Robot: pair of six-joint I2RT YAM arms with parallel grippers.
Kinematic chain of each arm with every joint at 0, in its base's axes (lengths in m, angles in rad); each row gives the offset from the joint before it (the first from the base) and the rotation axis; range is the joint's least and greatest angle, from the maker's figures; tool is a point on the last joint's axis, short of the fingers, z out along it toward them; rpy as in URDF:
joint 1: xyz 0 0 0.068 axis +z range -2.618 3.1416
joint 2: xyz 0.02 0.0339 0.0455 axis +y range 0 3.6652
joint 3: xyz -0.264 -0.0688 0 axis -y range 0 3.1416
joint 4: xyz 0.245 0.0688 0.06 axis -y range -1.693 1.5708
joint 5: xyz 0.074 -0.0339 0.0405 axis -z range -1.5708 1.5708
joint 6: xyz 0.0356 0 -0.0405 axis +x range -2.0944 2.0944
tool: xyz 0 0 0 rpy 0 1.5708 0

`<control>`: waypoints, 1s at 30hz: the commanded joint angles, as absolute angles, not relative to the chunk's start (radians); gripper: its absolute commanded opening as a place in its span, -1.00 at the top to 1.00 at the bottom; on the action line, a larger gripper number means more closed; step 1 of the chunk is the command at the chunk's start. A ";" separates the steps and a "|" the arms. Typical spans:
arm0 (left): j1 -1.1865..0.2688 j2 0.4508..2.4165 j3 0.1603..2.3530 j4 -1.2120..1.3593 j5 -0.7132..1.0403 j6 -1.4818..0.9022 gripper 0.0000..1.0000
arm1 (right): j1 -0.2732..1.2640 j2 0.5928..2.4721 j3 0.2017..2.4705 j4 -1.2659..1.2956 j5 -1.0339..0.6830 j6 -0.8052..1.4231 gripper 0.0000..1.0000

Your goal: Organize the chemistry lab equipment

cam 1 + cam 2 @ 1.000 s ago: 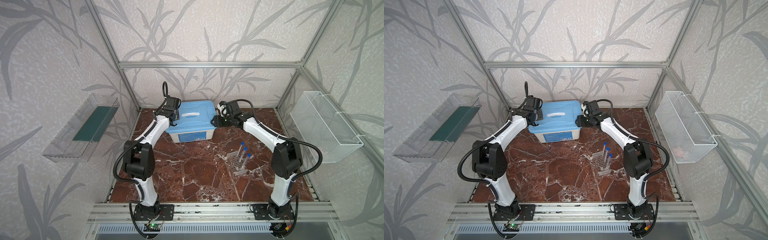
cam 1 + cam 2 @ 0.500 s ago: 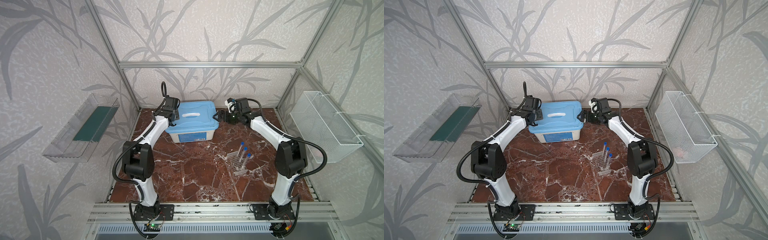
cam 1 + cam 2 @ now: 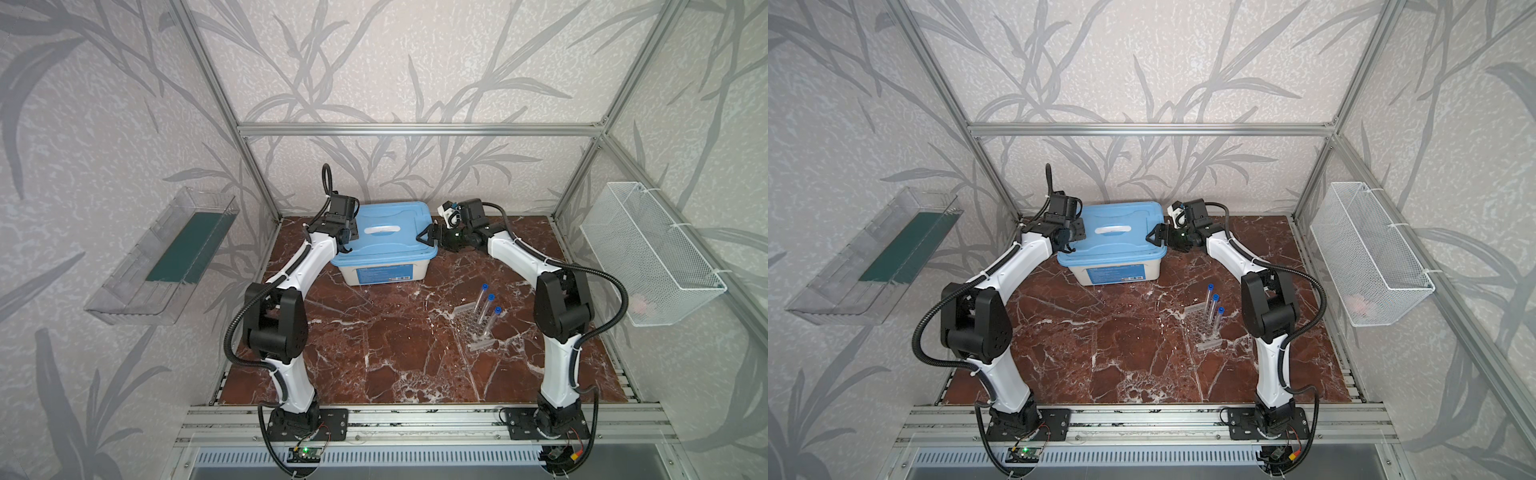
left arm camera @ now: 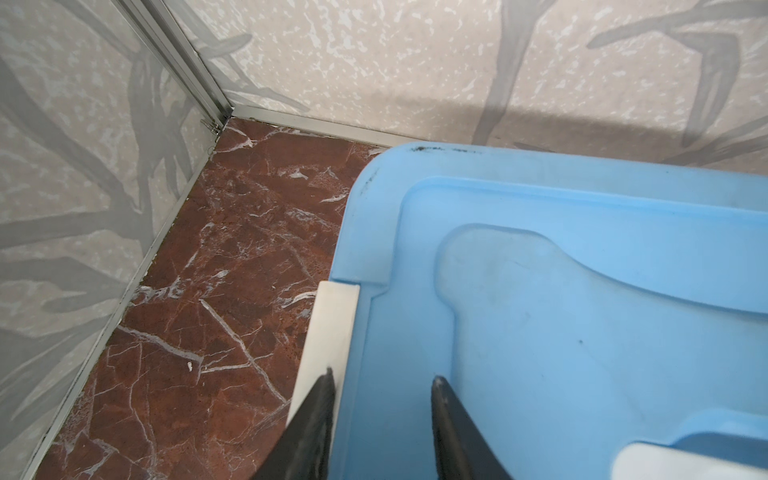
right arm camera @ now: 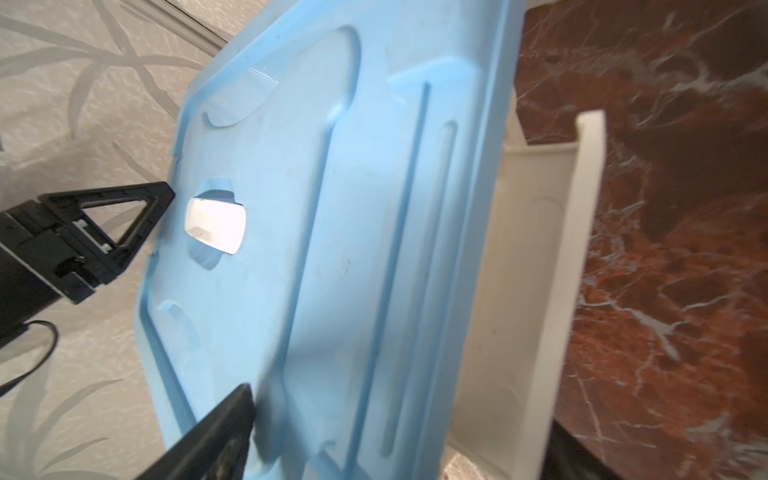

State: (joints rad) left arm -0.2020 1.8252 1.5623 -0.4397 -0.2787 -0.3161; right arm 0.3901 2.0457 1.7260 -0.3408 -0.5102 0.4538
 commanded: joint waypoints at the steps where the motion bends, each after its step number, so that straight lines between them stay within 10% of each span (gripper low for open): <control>1: -0.245 1.873 1.507 -0.588 -0.154 -0.347 0.20 | 0.465 1.996 1.801 -0.489 -0.356 0.306 -0.74; 17: -0.271 1.864 1.551 -0.593 -0.116 -0.401 0.16 | 0.569 2.060 1.920 -0.641 -0.171 0.167 -0.74; 30: -0.162 1.773 1.846 -0.738 -0.208 -0.368 -0.97 | 0.435 1.772 1.821 -0.616 -0.244 0.251 -0.97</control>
State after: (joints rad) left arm -0.1802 1.8343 1.8023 -0.6678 -0.2012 -0.3740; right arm 0.4770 1.9068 1.8435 -0.6285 -0.1905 0.2165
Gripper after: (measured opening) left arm 0.966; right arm 0.984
